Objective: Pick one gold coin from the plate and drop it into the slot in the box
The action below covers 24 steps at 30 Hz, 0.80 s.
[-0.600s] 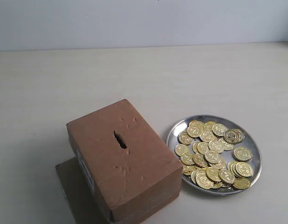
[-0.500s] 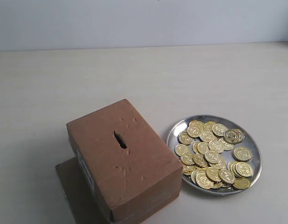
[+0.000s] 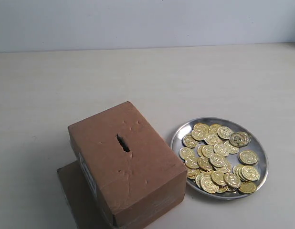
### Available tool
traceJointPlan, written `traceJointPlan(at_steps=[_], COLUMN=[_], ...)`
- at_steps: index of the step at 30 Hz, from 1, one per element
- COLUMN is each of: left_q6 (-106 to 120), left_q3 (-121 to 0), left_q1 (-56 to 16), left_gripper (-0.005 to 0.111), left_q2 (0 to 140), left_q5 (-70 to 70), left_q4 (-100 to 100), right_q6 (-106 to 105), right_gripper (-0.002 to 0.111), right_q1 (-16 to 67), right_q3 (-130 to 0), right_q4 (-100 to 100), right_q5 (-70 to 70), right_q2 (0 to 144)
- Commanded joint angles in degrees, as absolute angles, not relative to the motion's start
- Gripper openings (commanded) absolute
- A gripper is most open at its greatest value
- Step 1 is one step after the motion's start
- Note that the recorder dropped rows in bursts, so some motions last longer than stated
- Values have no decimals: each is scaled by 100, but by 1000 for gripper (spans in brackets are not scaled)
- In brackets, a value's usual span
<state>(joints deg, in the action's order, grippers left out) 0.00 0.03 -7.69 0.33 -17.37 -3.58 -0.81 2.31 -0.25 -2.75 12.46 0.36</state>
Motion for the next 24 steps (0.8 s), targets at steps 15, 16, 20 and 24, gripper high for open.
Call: traceJointPlan(at_steps=[15, 16, 20, 24], left_q6=[689, 1057, 2562, 4518], left_q3=[-1425, -1529, -1838, -1881], left_q1=[-1192, -1349, -2229, -3272], left_gripper=[0, 0, 0, 0], left_q2=[0, 89, 649, 1509], left_q5=[-1972, -2059, -2348, -2432], left_q4=[2897, 2933, 2931, 2944], right_q6=[3746, 3495, 1918, 121], right_gripper=[0, 0, 0, 0], right_q1=[260, 271, 265, 641], right_q3=[-432, -522, -1588, -2749], right_q4=[3060, 2846, 2383, 2508], right_q5=[93, 123, 1370, 2308], right_q2=[0, 0, 177, 1503])
